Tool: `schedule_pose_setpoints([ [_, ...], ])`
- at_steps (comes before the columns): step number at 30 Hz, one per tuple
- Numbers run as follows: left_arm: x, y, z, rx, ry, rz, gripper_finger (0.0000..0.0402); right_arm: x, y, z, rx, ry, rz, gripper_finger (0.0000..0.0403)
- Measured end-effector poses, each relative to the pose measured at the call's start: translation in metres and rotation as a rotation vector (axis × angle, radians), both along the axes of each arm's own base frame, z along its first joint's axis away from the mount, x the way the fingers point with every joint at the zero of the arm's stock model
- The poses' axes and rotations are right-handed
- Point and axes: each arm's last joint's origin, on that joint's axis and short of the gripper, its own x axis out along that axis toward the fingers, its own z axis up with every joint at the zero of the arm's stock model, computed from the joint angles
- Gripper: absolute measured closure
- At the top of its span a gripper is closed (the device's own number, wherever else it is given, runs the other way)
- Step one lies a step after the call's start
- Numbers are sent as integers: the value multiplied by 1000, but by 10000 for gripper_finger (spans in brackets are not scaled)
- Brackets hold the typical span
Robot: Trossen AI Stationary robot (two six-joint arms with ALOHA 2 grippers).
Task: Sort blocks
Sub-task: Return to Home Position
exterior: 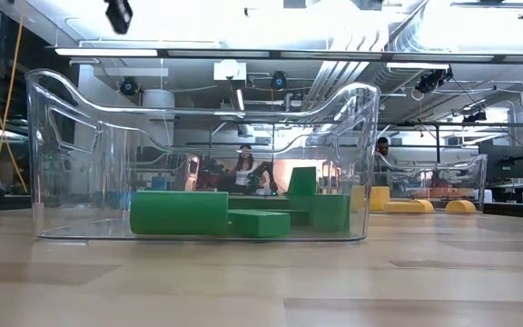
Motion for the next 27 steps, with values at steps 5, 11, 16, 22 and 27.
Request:
schedule_pose_setpoints([
  [5, -19, 2, -35, -23, -100, 49, 392, -44, -7, 30, 42, -90, -165, 397],
  [11, -35, 3, -85, -117, -298, 56, 400, -91, -7, 57, 127, -219, -269, 401],
  [16, -46, 4, -101, -125, -384, 91, 401, -122, -7, 67, 163, -270, -334, 402],
  [22, -47, 5, -114, -149, -326, 118, 401, -146, 0, 54, 182, -241, -366, 402],
  [27, -47, 5, -114, -178, -323, 116, 401, -140, 14, -4, 316, -378, -289, 402],
])
